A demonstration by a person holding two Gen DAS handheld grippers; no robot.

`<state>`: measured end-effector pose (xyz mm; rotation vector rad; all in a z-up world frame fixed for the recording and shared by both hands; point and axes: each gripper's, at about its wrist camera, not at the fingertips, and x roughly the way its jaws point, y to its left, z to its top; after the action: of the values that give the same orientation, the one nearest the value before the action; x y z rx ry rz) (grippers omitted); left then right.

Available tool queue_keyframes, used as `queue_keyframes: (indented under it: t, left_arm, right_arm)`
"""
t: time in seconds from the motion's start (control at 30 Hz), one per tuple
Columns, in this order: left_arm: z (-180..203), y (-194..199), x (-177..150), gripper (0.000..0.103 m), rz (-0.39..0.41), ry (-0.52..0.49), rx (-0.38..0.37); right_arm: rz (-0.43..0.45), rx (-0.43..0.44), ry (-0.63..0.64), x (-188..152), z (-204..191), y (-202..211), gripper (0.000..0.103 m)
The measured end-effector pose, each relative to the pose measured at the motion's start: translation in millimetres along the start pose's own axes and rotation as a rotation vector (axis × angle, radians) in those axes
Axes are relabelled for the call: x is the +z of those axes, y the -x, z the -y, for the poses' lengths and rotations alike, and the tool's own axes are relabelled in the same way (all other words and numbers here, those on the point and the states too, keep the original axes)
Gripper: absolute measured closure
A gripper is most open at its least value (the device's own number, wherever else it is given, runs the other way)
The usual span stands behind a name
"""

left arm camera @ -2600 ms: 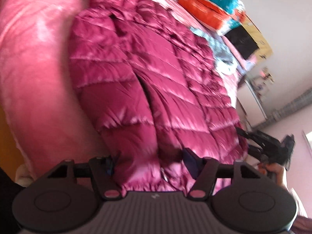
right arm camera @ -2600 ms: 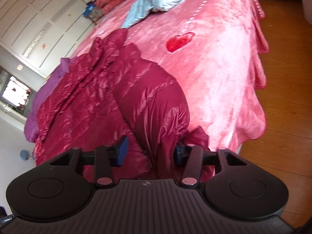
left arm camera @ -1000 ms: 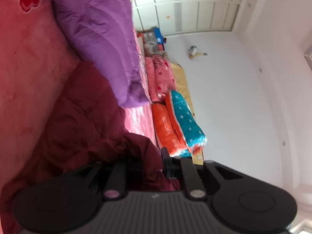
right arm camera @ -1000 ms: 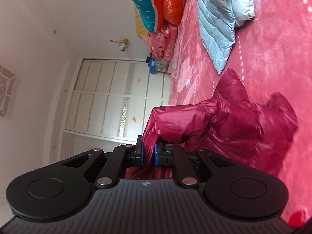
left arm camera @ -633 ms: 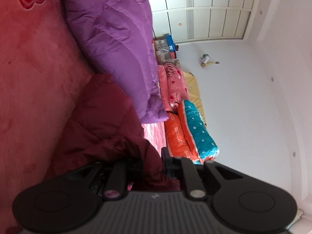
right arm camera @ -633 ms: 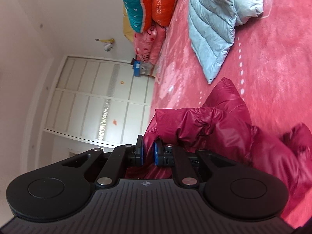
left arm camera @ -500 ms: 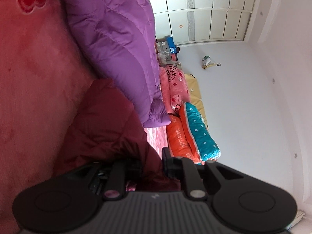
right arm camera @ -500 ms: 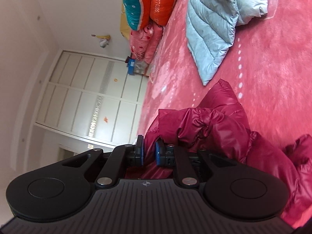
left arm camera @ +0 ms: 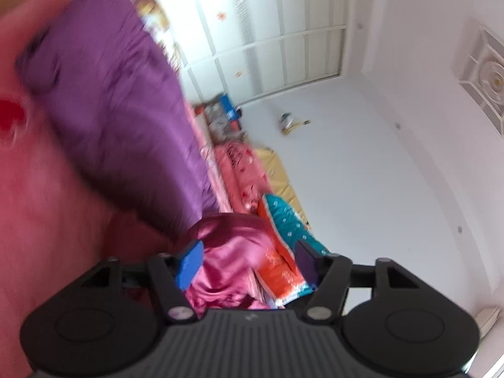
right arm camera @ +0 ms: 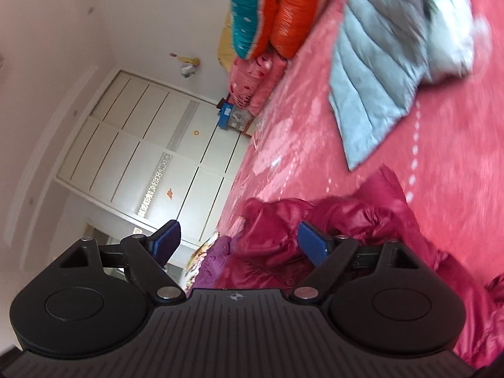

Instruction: Fold large clothes

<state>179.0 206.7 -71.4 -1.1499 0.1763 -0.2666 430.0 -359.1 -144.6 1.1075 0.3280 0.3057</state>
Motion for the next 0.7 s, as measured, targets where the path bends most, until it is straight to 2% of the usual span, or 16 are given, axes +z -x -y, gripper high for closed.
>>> queue_keyframes:
  t: [0.1, 0.17, 0.23, 0.33, 0.4, 0.47, 0.63, 0.7]
  left_arm:
    - [11, 12, 5, 0.038, 0.008, -0.069, 0.014]
    - [18, 17, 3, 0.038, -0.005, -0.124, 0.032]
    - [22, 21, -3, 0.038, -0.047, -0.193, 0.066]
    - [26, 23, -17, 0.038, -0.138, -0.297, 0.141]
    - [23, 29, -28, 0.038, -0.193, -0.332, 0.196]
    - [19, 33, -36, 0.038, -0.233, -0.347, 0.231]
    - [9, 34, -56, 0.038, -0.318, -0.357, 0.294]
    - [4, 30, -61, 0.038, -0.336, -0.34, 0.3]
  right_arm:
    - [0.034, -0.01, 0.102, 2, -18, 20, 0.0]
    - [0.062, -0.046, 0.183, -2, -30, 39, 0.0]
    - [0.09, -0.094, 0.242, -12, -36, 61, 0.0]
    - [0.091, -0.216, 0.261, -33, -26, 87, 0.0]
    - [0.086, -0.3, 0.248, -48, -13, 104, 0.0]
    - [0.069, -0.335, 0.192, -62, 8, 114, 0.0]
    - [0.001, -0.33, 0.034, -82, 48, 110, 0.0]
    - [0.002, -0.277, -0.037, -85, 58, 104, 0.0]
